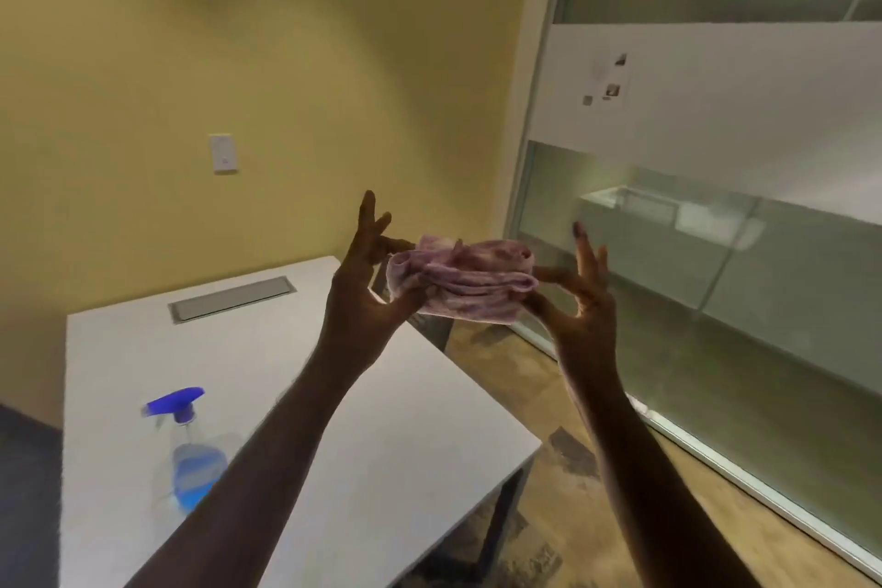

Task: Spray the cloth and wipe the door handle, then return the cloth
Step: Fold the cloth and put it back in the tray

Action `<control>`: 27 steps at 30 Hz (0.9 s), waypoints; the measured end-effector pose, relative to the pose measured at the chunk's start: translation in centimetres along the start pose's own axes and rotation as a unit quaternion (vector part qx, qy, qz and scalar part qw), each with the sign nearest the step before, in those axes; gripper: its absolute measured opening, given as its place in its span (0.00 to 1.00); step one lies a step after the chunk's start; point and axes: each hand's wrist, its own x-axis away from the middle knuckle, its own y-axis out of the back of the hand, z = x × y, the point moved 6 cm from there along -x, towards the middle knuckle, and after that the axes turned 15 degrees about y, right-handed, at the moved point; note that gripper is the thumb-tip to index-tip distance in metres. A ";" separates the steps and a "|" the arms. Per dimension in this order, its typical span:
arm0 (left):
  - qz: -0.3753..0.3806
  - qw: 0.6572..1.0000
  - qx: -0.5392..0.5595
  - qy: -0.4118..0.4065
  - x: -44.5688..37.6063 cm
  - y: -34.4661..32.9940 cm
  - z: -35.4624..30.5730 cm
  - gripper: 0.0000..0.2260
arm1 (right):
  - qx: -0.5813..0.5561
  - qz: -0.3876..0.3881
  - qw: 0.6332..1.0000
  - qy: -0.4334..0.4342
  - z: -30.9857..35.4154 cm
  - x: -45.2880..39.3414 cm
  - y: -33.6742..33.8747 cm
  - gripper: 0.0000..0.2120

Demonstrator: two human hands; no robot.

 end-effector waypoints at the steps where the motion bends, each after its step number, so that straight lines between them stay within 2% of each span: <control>1: -0.006 1.000 -0.020 -0.015 0.0 1.4 0.6 0.46 | -0.001 0.017 1.000 0.018 -0.1 -0.3 -1.7 0.11; 4: -0.036 0.997 -0.072 0.013 0.1 5.0 3.2 0.45 | -0.010 0.059 0.997 0.058 -0.9 -1.3 -6.3 0.06; 7: -0.100 0.986 -0.128 0.040 0.3 8.2 5.5 0.27 | -0.028 0.086 0.993 0.079 -2.1 -2.1 -10.7 0.06; 8: -0.126 0.980 -0.151 0.041 0.4 9.0 6.1 0.27 | -0.038 0.094 0.991 0.087 -2.4 -2.3 -12.1 0.05; 12: -0.196 0.949 -0.246 0.033 0.8 11.3 7.8 0.38 | -0.077 0.125 0.983 0.114 -4.2 -2.7 -17.4 0.06; 18: -0.257 0.911 -0.314 0.067 1.9 13.8 10.4 0.44 | -0.169 0.173 0.961 0.137 -6.1 -3.0 -24.5 0.11; 23: -0.326 0.879 -0.322 0.129 5.2 15.8 13.0 0.46 | -0.230 0.236 0.935 0.127 -7.9 -0.4 -30.0 0.01; 27: -0.362 0.848 -0.330 0.204 8.9 16.9 15.0 0.47 | -0.260 0.288 0.918 0.083 -8.5 3.4 -33.4 0.01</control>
